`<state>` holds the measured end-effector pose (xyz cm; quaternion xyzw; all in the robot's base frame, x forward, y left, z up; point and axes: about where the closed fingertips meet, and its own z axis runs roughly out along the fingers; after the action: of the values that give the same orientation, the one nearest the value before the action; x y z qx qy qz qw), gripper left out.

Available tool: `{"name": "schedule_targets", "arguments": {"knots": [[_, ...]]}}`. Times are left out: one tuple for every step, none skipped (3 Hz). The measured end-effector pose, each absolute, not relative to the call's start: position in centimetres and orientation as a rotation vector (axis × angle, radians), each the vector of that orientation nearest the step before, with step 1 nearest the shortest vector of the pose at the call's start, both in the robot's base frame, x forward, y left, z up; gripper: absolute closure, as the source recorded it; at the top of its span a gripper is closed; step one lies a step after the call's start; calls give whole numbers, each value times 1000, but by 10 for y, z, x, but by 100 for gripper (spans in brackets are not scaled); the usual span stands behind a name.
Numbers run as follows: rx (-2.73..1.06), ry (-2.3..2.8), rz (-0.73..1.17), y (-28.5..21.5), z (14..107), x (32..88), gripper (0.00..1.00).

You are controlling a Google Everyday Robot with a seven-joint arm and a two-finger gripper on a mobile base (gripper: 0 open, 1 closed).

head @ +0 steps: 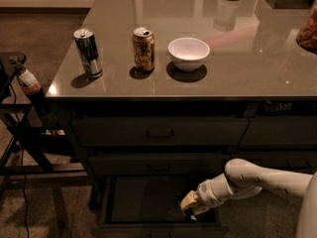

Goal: Place rxbar blueberry into bottom drawer

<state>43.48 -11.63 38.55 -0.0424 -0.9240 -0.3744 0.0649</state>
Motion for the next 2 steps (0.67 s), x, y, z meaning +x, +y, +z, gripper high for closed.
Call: {"name": "schedule_targets", "arguments": {"knots": [[-184, -2768, -1157, -109, 362, 434, 100], [-270, -2750, -1203, -101, 331, 442, 100]]}}
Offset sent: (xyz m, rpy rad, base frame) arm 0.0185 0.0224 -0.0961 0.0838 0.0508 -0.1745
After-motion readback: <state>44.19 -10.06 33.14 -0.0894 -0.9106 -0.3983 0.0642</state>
